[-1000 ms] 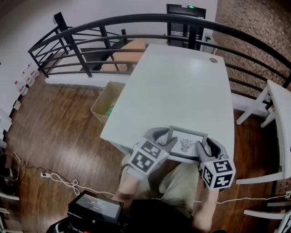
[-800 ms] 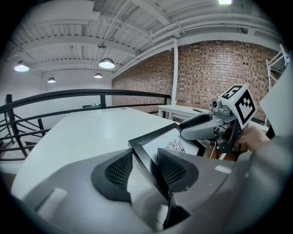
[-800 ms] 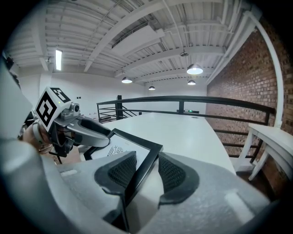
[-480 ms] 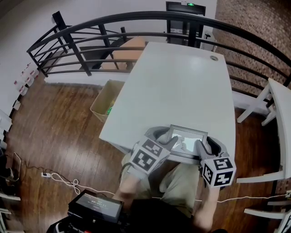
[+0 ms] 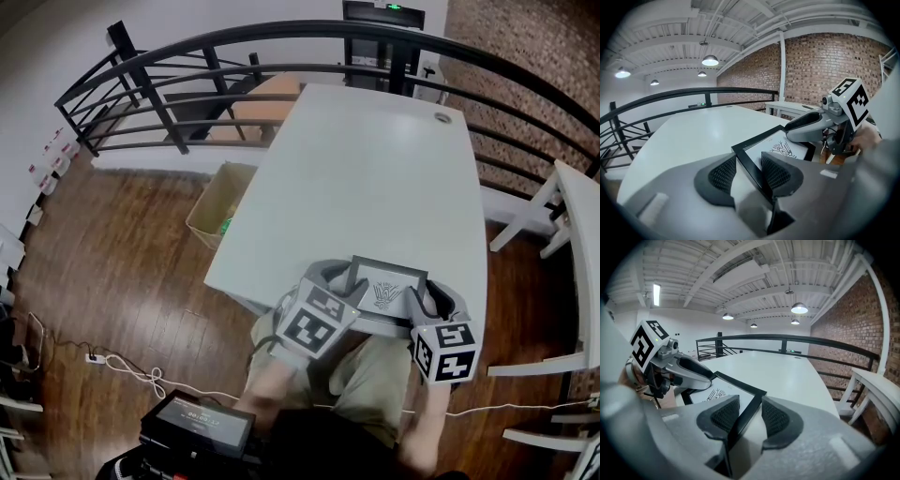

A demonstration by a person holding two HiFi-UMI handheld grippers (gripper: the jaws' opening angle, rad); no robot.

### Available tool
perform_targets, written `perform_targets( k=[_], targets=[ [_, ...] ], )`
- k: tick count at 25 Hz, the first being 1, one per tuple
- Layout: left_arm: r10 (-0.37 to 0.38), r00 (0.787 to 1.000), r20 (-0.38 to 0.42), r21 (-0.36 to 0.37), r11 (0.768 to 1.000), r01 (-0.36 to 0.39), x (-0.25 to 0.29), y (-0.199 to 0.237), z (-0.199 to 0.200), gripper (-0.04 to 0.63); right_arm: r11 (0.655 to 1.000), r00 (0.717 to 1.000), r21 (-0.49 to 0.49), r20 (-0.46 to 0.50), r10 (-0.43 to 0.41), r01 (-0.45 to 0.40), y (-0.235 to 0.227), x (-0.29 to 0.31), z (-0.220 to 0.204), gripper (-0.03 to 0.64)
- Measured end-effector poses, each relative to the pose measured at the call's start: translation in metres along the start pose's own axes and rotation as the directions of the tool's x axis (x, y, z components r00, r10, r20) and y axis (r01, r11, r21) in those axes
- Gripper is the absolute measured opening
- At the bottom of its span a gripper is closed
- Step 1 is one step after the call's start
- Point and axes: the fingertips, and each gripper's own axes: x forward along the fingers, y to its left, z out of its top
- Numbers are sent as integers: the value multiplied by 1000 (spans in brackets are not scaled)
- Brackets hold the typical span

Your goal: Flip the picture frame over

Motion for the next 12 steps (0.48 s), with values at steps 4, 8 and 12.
perform_targets(
  k=[4,8,12],
  targets=[
    [28,999,-18,36,999,-28,3,-1,-1,175,998,999,-51,-22,-28,27,0,2,-2,135],
    [85,996,-26,124,989,-81,6,-3,-6,158,986,998,-162,-36,-43,37,12,6,-2,114],
    [101,995,-8,152,983,-99,6,-4,-6,155,977,996,-197,-18,-85,80,10,7,-1,69]
  ],
)
